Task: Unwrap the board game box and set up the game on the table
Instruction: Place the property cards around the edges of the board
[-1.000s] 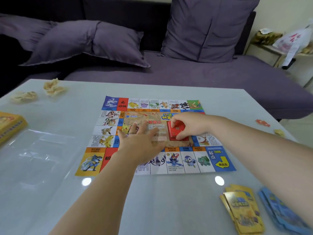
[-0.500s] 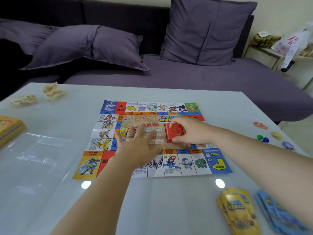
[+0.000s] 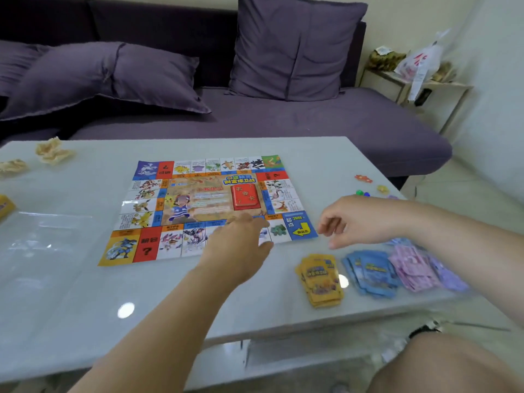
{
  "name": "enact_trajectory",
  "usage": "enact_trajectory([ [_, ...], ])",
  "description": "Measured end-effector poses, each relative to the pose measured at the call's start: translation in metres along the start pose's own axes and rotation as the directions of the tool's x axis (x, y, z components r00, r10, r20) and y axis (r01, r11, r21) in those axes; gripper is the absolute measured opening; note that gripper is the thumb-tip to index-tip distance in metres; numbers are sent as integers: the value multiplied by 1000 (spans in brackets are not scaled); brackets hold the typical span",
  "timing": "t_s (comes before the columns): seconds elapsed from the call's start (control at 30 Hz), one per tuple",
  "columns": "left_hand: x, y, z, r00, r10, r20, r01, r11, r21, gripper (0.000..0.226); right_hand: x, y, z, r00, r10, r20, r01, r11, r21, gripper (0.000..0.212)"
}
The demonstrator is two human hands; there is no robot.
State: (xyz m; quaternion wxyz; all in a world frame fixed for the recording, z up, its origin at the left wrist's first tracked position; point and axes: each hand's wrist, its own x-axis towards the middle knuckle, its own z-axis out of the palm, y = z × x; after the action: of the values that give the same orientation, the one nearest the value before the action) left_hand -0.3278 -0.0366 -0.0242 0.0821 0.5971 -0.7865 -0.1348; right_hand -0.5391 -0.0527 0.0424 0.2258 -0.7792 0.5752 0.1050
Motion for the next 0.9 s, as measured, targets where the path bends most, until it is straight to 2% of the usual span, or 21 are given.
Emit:
enact_trajectory([
  [0.13, -20, 35, 24, 985, 6, 173, 15, 993, -116, 54, -21, 6, 26, 997, 67, 31, -67, 998, -2, 59],
  [0.23, -31, 49, 35, 976, -34, 216, 70, 984, -165, 67, -14, -5, 46, 995, 95, 39, -91, 990, -111, 69],
  [0.33, -41, 58, 40, 984, -76, 161, 93, 991, -101, 68, -2, -16, 50, 988, 138, 71, -119, 967, -224, 64],
  [0.47, -47, 61, 44, 993, -83, 82, 85, 996, -27, 68, 7, -23, 47, 974, 182, 133, -152, 966, -210, 70],
  [0.63, -48, 59, 48, 997, -50, 56, 48, 998, 28, 73, 15, -25, 43, 954, 175, 242, -156, 983, -93, 34],
  [0.9, -48, 56, 52, 998, -57, 19, 56, 998, 28, 84, 14, -27, 42, 978, 90, 190, -112, 988, 105, 15],
])
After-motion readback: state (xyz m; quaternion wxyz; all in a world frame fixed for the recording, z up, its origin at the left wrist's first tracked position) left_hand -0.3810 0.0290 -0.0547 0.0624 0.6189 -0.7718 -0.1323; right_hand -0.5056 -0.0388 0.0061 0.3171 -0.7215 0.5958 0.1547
